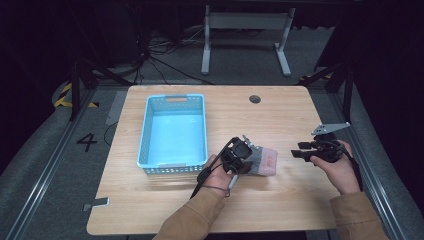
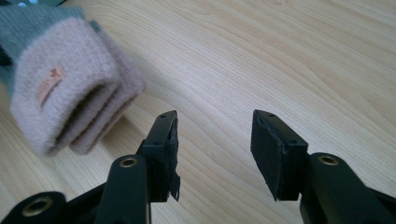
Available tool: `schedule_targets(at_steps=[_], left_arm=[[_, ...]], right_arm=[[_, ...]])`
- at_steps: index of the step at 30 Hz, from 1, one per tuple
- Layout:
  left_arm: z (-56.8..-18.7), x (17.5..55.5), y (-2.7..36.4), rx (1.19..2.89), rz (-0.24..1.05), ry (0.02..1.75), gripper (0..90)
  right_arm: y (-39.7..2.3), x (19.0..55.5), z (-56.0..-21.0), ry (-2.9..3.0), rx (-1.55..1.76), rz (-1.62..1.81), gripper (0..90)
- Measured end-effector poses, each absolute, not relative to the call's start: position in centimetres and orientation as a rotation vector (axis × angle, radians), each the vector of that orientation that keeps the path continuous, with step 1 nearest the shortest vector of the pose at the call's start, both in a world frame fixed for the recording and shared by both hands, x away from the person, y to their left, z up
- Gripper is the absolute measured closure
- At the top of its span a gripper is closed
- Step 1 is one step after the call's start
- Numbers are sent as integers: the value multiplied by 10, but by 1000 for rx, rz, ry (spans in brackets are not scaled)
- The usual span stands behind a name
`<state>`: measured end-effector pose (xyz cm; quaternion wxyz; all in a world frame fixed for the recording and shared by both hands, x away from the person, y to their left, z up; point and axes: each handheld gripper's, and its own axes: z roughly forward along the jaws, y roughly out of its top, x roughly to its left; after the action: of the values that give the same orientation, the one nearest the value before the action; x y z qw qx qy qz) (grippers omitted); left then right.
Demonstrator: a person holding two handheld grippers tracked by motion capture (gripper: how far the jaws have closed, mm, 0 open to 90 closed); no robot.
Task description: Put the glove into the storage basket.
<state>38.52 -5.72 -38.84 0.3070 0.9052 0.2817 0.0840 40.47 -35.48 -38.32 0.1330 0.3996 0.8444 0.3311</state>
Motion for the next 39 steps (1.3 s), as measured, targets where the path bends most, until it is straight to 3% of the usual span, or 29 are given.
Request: schedule_targets(at_steps=[18, 39], left_arm=[[-347, 387, -18, 2324, 253, 778, 668], [-321, 399, 61, 2243, 376, 912, 667]], right_arm=[[-343, 418, -383, 2479, 1134, 972, 521], [-332, 426, -385, 2504, 1103, 973, 516]])
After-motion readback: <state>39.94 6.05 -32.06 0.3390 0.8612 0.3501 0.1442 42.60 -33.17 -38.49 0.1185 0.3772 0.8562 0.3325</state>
